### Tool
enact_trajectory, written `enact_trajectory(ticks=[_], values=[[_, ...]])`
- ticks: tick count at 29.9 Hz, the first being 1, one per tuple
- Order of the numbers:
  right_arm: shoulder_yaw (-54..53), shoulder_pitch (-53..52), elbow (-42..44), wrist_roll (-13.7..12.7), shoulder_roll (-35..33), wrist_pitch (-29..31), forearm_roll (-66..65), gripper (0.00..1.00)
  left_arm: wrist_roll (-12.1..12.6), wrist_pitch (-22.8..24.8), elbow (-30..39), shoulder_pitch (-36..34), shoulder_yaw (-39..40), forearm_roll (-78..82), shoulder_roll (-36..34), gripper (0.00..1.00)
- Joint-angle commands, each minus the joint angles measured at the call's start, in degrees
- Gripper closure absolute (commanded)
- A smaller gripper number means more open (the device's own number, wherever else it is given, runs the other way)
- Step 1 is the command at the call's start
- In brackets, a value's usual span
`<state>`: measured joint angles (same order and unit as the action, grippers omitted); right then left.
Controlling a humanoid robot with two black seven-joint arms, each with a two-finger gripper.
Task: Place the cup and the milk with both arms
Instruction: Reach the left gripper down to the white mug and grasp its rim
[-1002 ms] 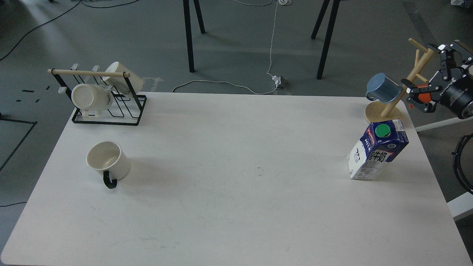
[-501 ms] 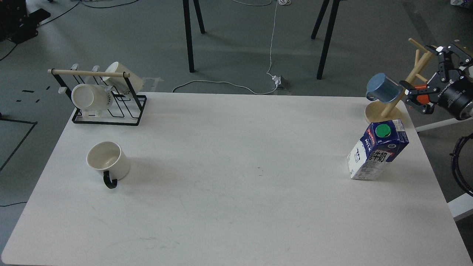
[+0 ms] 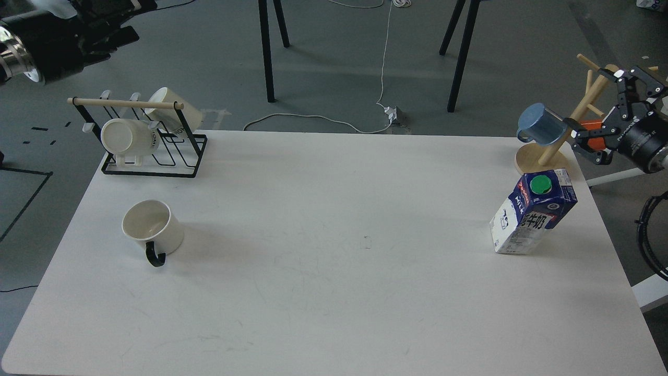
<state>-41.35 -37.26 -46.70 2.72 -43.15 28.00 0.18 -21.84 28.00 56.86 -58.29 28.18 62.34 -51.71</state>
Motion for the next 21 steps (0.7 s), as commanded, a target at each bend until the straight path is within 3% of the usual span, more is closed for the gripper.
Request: enact_trajectory(ticks=[1,13,21], values=[[-0.1,0.5,0.0,0.0,0.0,0.0,0.0,0.01,-6.2,0.0,2.7,0.5,-0.2,11.6,-0.1,0.0],[-0.2,2.1,0.1,0.0,0.0,0.0,0.0,0.01,-6.2,0.0,7.7,4.0,-7.6,37.7,-5.7,0.0],[-0.2,2.3,-0.1,0.0,0.1,0.0,0.1,0.01,-6.2,0.0,7.3,3.8,-13.9,42.6,-8.2,0.0]])
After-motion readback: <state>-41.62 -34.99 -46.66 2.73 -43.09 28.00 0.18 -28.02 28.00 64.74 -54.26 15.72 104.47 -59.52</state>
